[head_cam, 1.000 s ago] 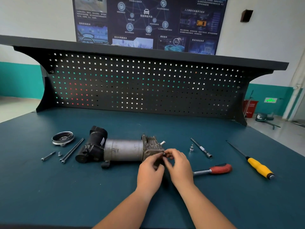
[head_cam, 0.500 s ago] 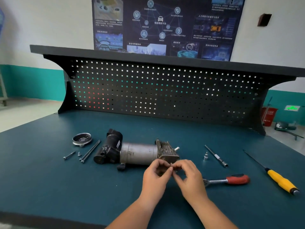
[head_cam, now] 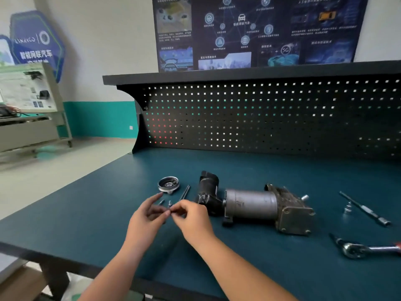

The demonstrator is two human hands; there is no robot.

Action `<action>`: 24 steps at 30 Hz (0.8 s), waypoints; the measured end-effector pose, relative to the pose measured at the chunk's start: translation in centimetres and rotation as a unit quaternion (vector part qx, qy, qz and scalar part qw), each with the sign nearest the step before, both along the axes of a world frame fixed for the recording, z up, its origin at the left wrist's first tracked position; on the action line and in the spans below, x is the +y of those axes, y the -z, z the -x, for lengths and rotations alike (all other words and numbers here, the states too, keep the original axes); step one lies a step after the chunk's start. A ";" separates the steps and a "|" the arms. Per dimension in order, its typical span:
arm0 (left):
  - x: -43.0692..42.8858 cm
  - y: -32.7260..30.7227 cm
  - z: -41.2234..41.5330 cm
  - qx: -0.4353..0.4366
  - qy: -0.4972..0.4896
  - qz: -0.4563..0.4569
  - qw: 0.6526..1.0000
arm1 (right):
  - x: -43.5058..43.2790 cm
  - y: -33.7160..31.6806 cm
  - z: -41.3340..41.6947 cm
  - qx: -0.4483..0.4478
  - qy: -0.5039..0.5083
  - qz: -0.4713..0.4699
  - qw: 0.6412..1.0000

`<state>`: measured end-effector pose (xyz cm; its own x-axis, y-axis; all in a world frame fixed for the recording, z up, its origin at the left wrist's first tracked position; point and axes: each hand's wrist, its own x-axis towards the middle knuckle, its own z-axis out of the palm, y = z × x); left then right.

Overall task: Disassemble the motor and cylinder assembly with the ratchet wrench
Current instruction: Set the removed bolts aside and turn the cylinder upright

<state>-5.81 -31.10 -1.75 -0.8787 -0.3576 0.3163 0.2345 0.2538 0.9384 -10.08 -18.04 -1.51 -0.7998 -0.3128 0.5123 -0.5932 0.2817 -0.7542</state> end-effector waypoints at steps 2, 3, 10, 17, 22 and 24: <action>-1.6 0.1 1.2 -0.012 -0.026 0.098 0.995 | -2.1 0.2 1.0 -0.043 0.008 0.010 0.999; -2.2 0.3 1.8 -0.016 -0.049 0.137 0.989 | -2.8 0.4 1.4 -0.057 0.013 0.007 0.998; -3.2 1.7 5.7 -0.075 -0.142 0.302 0.940 | -4.3 1.9 2.6 -0.063 0.045 -0.129 0.989; -3.5 2.9 7.2 -0.087 -0.149 0.405 0.898 | -2.1 1.6 0.7 -0.141 0.072 0.029 0.987; -3.3 2.6 7.2 -0.081 -0.142 0.369 0.915 | 1.9 1.8 -2.1 -0.127 0.038 0.061 0.989; -3.0 2.3 6.6 -0.014 -0.147 0.333 0.931 | 4.8 1.5 -2.6 -0.084 0.046 0.075 0.993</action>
